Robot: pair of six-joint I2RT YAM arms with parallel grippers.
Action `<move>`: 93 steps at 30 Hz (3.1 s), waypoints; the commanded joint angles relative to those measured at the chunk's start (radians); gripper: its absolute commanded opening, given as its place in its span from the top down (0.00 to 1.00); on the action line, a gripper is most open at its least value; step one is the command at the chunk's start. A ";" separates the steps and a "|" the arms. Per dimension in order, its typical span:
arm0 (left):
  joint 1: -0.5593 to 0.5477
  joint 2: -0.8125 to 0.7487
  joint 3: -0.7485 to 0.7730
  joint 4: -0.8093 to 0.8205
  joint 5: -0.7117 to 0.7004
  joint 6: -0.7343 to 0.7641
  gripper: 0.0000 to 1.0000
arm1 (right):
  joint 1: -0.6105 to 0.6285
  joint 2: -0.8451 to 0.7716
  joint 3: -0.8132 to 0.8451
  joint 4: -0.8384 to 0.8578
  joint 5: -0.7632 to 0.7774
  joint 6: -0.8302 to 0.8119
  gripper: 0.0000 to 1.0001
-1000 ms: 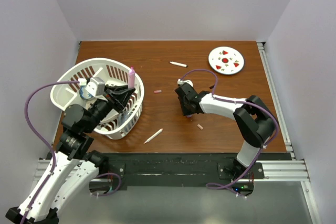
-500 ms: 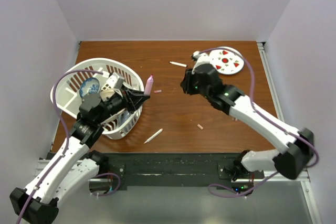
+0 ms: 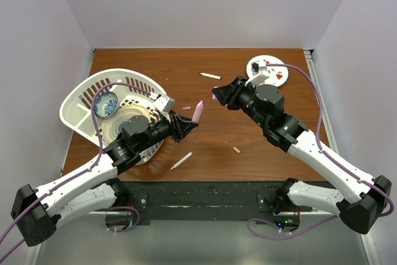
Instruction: Insert the pens into the pen caps
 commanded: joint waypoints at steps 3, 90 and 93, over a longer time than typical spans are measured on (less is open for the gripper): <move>-0.012 0.035 0.002 0.168 0.018 -0.004 1.00 | -0.002 -0.040 -0.067 0.238 -0.056 0.104 1.00; -0.012 0.039 -0.002 0.194 0.029 -0.024 1.00 | 0.019 -0.032 -0.109 0.235 -0.132 0.144 1.00; -0.012 0.042 0.002 0.191 0.025 -0.024 1.00 | 0.022 -0.038 -0.124 0.227 -0.130 0.142 1.00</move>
